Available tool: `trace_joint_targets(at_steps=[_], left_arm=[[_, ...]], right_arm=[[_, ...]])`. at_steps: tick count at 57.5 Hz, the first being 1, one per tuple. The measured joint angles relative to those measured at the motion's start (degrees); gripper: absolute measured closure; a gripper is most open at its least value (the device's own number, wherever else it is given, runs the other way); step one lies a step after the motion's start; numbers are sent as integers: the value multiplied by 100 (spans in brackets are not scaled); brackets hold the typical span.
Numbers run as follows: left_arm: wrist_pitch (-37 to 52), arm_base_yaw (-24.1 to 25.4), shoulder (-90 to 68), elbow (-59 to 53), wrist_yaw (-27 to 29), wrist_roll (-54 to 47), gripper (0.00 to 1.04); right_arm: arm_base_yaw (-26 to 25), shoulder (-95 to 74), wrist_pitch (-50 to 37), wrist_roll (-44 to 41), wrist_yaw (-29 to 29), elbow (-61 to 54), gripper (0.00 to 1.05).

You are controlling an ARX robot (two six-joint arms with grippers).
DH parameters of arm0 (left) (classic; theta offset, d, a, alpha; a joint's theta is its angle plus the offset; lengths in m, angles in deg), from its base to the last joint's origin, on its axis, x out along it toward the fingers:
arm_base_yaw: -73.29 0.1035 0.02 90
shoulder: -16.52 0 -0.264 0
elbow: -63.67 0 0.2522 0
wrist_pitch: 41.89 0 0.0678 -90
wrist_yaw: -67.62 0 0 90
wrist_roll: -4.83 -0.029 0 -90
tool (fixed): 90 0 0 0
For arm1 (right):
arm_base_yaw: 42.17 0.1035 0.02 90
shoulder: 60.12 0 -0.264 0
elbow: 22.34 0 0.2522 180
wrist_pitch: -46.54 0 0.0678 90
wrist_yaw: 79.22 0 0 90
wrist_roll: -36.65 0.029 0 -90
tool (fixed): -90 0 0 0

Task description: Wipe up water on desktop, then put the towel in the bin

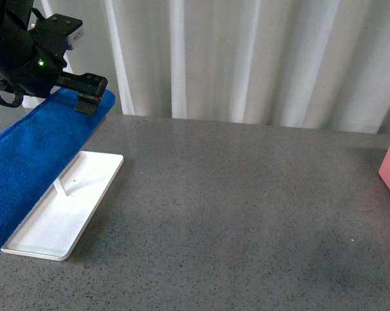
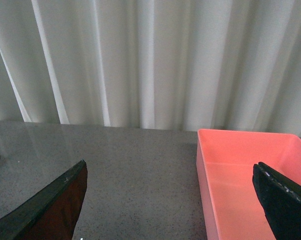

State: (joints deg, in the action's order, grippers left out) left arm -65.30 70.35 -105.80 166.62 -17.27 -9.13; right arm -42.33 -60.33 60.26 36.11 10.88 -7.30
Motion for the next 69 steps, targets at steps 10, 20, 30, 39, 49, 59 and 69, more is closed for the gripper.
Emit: trace_joint_targets(at_steps=[10,20,30,39,49,59,69], left_arm=[[144,-59,-79,-83,96,-85,7],[184,-109,-114,-181,96,-103,23],[221,-96,-118,-181,138,-103,51],[245,-63,-107,-177,166,-105,73],[240,-59,44,-155,70,-101,96],[168,-83,201,-79,-33,-66,99],[299,-260,791,57,-365,328,99]], right_arm=[[0,0,0,0,-2,0,7],[0,0,0,0,0,0,7],[0,0,0,0,-2,0,7],[0,0,0,0,0,0,7],[0,0,0,0,-2,0,7],[0,0,0,0,0,0,7],[0,0,0,-2,0,0,7]])
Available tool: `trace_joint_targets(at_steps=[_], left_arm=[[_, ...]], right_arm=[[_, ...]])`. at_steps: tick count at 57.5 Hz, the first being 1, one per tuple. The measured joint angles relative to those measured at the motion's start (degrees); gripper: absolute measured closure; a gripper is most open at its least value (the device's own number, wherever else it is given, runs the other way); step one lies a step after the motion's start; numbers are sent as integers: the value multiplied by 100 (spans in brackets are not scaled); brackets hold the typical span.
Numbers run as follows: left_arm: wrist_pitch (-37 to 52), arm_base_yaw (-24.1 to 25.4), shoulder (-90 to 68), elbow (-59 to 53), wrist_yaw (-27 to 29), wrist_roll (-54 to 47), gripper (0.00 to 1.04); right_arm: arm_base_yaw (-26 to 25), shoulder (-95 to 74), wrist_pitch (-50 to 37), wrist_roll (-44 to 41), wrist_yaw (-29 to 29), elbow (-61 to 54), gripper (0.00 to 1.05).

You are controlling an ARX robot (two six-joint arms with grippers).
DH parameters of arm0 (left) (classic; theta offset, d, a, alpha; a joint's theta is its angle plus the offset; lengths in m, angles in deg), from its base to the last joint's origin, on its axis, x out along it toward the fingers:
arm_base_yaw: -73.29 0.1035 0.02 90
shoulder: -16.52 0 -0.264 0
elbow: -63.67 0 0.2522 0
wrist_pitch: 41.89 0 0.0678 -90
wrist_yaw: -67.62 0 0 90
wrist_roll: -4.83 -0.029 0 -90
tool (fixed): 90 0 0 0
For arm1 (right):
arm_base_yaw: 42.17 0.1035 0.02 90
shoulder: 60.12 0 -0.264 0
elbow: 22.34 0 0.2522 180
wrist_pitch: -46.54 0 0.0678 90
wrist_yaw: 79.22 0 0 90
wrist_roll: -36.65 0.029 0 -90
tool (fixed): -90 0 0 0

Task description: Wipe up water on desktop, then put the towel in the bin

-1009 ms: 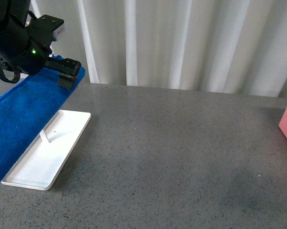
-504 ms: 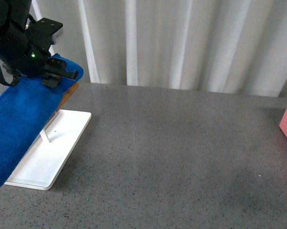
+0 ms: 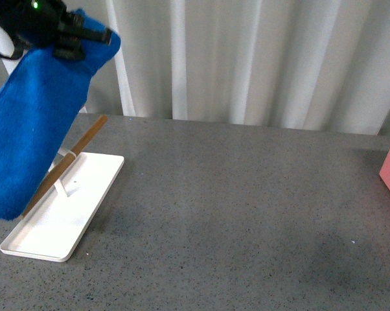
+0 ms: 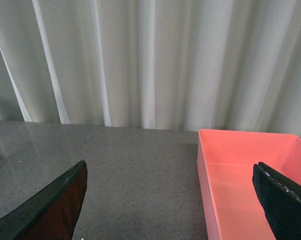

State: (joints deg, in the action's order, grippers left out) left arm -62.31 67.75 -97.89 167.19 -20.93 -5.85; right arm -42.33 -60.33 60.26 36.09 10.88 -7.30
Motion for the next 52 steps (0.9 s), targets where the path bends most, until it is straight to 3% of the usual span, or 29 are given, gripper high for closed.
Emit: trace_joint_targets(at_steps=[10,19,36,52], left_arm=[[437,-354,496,70,-520,463,99],[1027,-695,970,-155,-1351,1115,99],[2968,-1650,1692,-1773,-2898,2651,99],[5005,-2422,1534,-3034,-3106,3689,99]], right_arm=[[0,0,0,2,0,0,7],[0,0,0,2,-2,0,7],[0,0,0,2,-2,0,7],[0,0,0,2,0,0,7]])
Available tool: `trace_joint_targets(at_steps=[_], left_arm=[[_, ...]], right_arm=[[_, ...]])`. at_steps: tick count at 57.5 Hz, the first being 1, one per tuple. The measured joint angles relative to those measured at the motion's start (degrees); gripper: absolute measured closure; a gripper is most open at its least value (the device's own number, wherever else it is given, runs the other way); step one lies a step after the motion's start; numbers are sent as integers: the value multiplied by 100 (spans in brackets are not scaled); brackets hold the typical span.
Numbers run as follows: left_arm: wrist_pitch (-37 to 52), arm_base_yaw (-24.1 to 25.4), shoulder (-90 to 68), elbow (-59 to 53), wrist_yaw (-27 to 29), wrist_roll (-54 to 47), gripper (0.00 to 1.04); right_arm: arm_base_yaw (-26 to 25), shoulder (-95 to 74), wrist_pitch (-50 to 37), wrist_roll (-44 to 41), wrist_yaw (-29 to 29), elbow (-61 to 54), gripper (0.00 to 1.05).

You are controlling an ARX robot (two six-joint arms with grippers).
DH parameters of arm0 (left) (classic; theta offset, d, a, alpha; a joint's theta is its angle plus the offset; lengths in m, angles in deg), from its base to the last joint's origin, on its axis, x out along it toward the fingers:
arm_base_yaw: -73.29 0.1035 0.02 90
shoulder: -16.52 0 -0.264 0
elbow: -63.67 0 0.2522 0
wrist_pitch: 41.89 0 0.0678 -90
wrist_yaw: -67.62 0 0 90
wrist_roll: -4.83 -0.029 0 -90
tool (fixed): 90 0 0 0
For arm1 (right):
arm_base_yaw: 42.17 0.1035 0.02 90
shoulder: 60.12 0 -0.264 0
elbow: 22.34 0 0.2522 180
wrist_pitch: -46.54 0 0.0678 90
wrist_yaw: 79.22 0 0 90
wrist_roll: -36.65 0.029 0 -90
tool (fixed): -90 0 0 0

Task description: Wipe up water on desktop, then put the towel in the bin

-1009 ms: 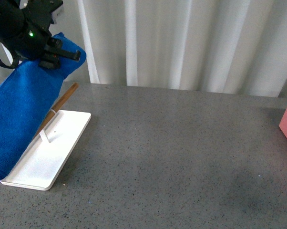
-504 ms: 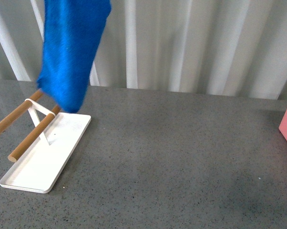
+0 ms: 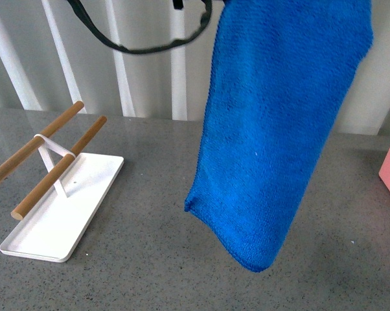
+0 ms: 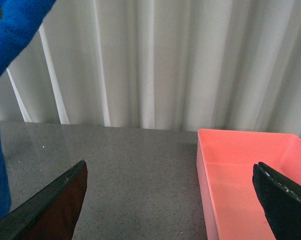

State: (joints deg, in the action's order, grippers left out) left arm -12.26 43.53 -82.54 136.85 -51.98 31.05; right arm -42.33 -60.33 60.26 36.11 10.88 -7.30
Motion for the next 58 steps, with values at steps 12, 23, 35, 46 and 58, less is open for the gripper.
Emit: trace_joint_targets(at_steps=[12,23,35,46,58], left_arm=[[1047,-444,-708,-385,249,483,99],[1392,-656,-1102,-411,315,590,99],[1810,-734,-1244,-413,400,588,99],[2175,-776,-1403,-389,264,435,99],[2430,-800,-1504,-289,302,363,99]], right_arm=[[0,0,0,0,-2,0,7],[0,0,0,0,-2,0,7],[-133,-195,476,-111,505,164,7],[-636,-1622,2575,-621,2529,1130,7],[-1137,-2135,3110,-1147,4122,1766,7]])
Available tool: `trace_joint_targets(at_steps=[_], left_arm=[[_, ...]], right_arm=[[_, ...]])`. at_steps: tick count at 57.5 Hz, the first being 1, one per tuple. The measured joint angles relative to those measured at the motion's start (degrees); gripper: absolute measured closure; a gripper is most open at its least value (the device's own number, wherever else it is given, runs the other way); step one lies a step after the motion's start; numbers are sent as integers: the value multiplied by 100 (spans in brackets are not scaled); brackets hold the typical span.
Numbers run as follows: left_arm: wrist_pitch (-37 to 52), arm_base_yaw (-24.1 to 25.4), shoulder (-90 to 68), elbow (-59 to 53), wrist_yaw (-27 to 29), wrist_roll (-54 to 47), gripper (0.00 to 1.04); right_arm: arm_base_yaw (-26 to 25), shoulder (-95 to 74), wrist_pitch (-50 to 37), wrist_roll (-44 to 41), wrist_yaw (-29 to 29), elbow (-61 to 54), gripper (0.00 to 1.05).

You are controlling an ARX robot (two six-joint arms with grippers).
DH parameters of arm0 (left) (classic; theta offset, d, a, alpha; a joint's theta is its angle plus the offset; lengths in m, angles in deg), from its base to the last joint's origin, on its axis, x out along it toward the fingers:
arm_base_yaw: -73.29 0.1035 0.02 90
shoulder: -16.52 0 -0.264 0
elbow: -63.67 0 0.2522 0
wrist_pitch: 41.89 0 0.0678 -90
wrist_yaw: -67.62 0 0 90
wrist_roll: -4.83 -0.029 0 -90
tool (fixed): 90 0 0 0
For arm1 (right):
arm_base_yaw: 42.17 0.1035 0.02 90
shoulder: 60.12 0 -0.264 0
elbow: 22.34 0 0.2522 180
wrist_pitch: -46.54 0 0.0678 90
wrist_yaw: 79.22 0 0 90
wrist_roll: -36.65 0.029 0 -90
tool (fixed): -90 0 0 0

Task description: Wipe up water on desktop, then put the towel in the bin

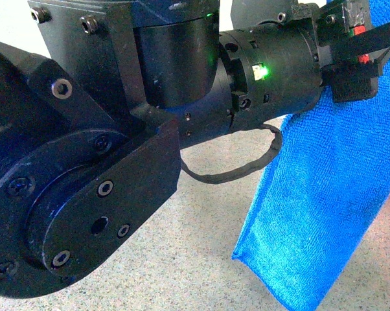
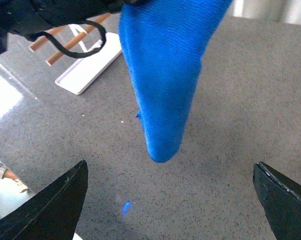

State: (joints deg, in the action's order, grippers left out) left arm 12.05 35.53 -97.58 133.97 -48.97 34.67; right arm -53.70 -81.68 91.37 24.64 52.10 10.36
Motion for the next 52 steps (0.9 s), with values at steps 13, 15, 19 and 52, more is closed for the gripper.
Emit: trace_joint_targets(at_steps=[13,15,19,52], left_arm=[[7,-13,0,15,63,-28,99],[0,-13,2,17,83,-26,99],[-33,-13,2,42,118,-24,99],[-66,48,195,179,251,376,99]], right_arm=[[195,-1158,-1023,-918,-210,0,7],[229,-1255,-1123,-1078,-205,-13,7],[372,-1504,-1488,-1469,-341,-111,7],[1150,-3880,-5425,-2293,-348,-874,7]])
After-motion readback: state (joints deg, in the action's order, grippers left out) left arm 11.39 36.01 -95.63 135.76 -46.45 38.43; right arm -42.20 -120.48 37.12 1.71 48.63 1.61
